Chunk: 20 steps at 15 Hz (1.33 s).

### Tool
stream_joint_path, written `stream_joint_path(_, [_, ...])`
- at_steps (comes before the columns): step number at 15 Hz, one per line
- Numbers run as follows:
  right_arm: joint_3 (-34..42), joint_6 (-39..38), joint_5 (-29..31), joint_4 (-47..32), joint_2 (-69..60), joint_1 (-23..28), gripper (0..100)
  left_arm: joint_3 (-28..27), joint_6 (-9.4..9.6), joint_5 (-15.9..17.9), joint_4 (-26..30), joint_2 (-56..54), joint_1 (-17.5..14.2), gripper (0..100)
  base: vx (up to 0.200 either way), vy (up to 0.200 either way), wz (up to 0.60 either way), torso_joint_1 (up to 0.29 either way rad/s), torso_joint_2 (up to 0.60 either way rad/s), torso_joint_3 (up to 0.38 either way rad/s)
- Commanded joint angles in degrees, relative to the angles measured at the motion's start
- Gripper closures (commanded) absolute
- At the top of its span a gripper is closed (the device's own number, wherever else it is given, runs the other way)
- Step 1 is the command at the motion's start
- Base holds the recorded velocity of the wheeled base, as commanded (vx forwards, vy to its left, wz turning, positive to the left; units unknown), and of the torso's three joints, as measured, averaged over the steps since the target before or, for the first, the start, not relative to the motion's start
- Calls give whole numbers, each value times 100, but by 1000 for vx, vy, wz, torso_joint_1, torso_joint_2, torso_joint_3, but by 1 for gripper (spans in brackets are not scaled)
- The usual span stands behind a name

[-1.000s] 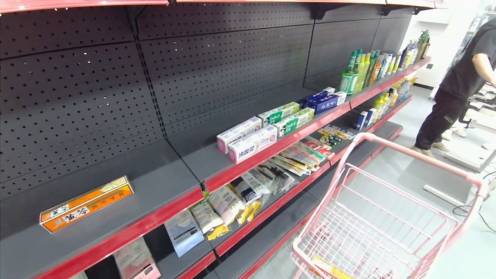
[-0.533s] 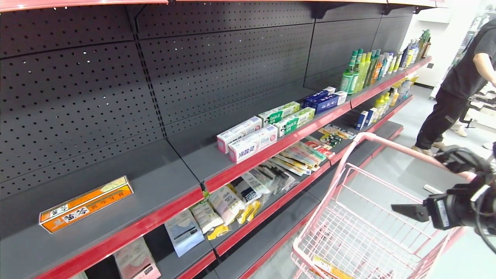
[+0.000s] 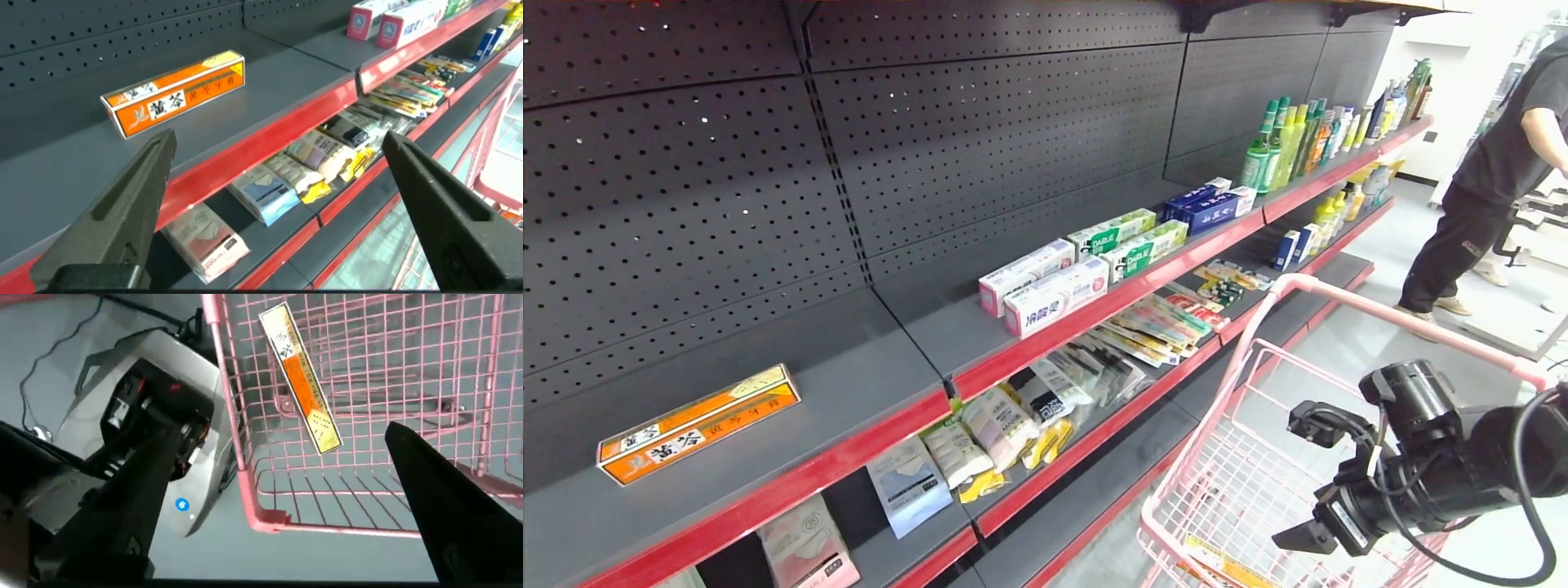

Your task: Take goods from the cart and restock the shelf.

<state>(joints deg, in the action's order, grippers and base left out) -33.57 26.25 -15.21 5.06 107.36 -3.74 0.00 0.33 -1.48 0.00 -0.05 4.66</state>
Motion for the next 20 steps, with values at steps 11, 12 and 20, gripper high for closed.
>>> stream_joint_path(11, [228,786,247,74,663,357,0,0,2,-2,0,5,0,0,0,0,0,-155,338,186])
stream_joint_path(12, [211,900,273,92,707,401,0,0,2,-2,0,5,0,0,0,0,0,-154,364,198])
stream_joint_path(20, [325,1190,300,566,830,269,0,0,2,-2,0,5,0,0,0,0,0,-170,393,217])
